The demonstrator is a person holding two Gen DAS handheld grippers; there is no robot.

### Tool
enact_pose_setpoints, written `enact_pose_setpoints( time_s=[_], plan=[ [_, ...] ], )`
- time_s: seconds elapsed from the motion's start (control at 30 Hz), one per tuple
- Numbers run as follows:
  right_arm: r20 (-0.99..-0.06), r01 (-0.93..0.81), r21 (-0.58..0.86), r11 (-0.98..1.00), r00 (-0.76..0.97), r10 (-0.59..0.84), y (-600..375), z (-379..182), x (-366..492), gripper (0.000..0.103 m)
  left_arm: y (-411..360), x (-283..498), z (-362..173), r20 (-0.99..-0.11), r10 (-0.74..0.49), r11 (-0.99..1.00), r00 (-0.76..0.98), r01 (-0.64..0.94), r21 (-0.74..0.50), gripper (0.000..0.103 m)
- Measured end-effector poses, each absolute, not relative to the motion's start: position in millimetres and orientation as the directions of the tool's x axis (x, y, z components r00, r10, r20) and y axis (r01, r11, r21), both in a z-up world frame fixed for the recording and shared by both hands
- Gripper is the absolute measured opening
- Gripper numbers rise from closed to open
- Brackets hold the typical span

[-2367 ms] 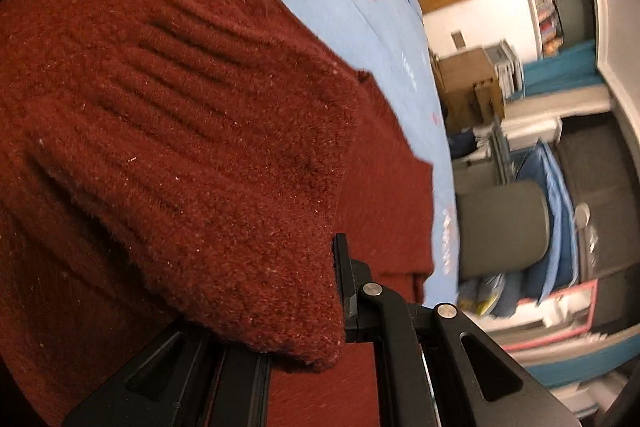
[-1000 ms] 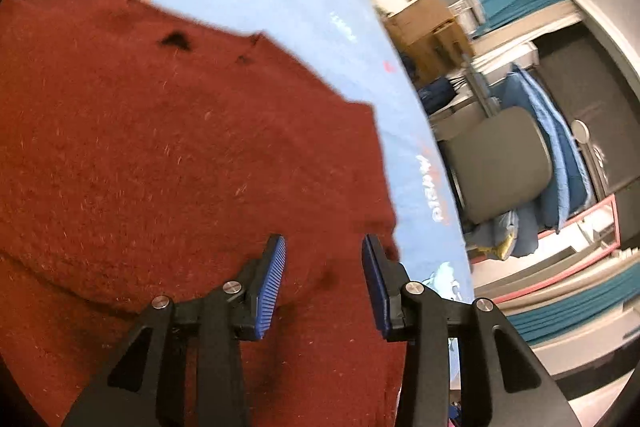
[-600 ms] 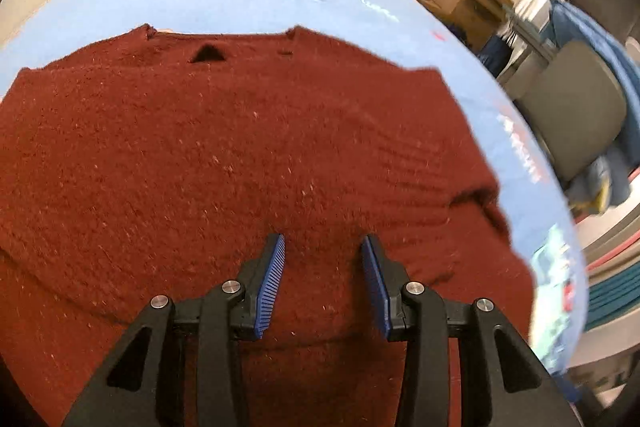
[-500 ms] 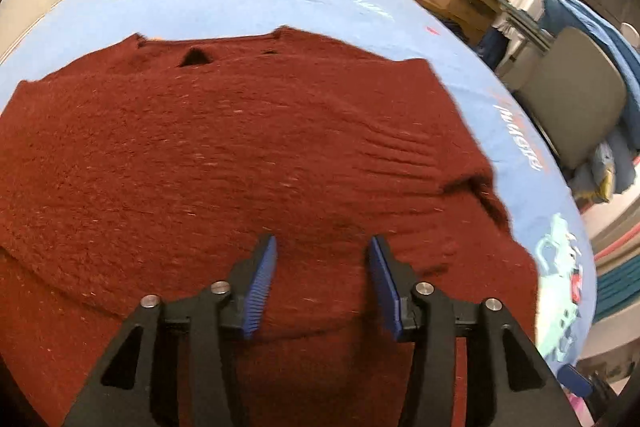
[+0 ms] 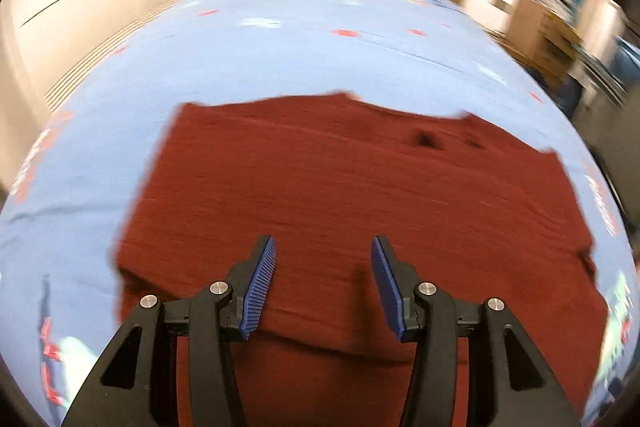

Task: Fold small clothes
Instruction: 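Lift the left tool away from the sweater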

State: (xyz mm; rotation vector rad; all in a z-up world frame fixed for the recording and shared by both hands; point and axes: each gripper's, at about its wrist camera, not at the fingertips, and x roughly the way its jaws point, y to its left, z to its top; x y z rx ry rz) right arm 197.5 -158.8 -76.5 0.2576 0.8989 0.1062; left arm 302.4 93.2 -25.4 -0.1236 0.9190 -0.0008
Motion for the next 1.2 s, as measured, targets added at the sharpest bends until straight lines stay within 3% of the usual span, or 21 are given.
enact_pose_setpoints(
  time_s=[0.13, 0.3, 0.57, 0.9, 1.2],
  plan=[
    [-0.761, 0.006, 0.242, 0.97, 0.622, 0.186, -154, -73, 203, 0.072, 127, 305, -44, -0.817, -0.021, 0.986, 0.576, -0.121, -0.11, 0.044],
    [-0.761, 0.027, 0.233, 0.972, 0.628, 0.165, -160, -69, 207, 0.072, 123, 296, -56, -0.824, -0.027, 0.99, 0.566, -0.097, -0.099, 0.049],
    [-0.756, 0.029, 0.234, 0.972, 0.634, 0.163, -163, -63, 198, 0.072, 120, 271, -37, -0.825, -0.05, 0.994, 0.562, -0.056, -0.098, 0.051],
    [-0.729, 0.023, 0.253, 0.967, 0.661, 0.175, -162, -40, 177, 0.072, 107, 203, 3, -0.798, -0.025, 1.0, 0.603, 0.029, -0.01, 0.051],
    [-0.723, 0.002, 0.272, 0.962, 0.66, 0.203, -152, -31, 152, 0.073, 113, 144, 17, -0.785, 0.019, 0.999, 0.62, 0.014, 0.035, 0.051]
  ],
)
